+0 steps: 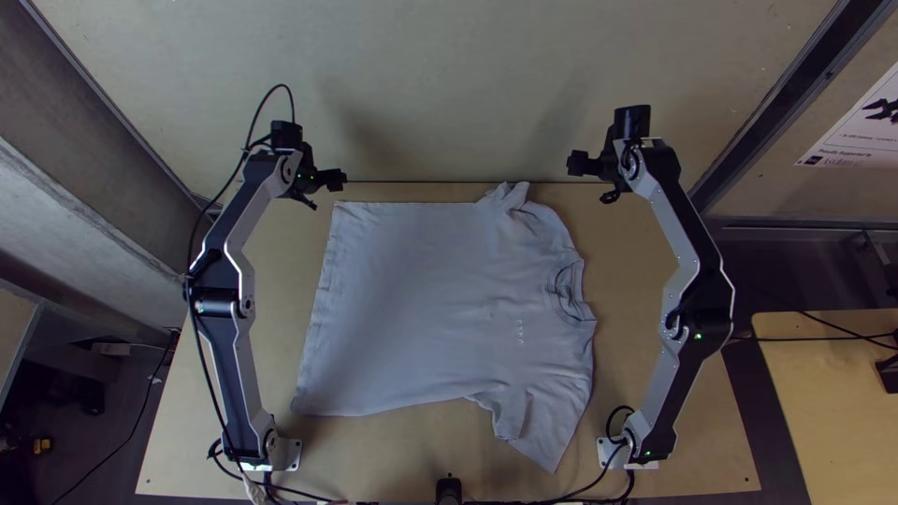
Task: Fold the t-shirt
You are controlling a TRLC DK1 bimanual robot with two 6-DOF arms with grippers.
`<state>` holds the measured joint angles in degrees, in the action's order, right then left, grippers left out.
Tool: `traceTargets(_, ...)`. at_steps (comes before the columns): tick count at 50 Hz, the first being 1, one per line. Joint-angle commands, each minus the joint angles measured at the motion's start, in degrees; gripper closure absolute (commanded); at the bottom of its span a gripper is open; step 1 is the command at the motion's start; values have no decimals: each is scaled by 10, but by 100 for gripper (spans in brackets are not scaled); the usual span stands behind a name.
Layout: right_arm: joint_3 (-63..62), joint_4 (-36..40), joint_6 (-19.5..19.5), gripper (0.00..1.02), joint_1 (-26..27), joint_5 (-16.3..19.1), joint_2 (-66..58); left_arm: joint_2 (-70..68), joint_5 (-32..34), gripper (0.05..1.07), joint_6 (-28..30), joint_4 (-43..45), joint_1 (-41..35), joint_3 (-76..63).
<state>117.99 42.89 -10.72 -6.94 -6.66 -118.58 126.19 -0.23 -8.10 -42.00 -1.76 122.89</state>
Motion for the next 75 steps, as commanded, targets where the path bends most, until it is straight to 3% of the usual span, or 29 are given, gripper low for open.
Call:
traceTargets(1,44,22,-15,4,-2,2,-36,34,-6,24,2,-8,-4,39)
traceTargets(12,121,59,-28,4,2,1,-84,79,-19,24,10,-10,-10,55)
traceTargets(36,140,59,-54,4,9,1,-113,129,-53,25,26,-25,-22,57)
traceTargets(38,139,59,-55,4,11,1,-113,133,-55,35,31,-29,-23,57)
traceTargets(41,138,60,-57,4,11,1,-115,137,-64,62,32,-25,-23,58)
traceTargets(47,138,63,-60,4,11,2,-122,139,-63,105,33,-23,-21,62)
traceTargets(61,145,61,-53,4,4,3,-154,100,-57,105,28,-36,-22,62)
traceTargets(66,145,69,-31,9,-4,33,-163,84,-57,104,29,-48,-18,61)
traceTargets(75,145,81,-16,9,-23,52,-185,71,-56,104,33,-56,-12,60)
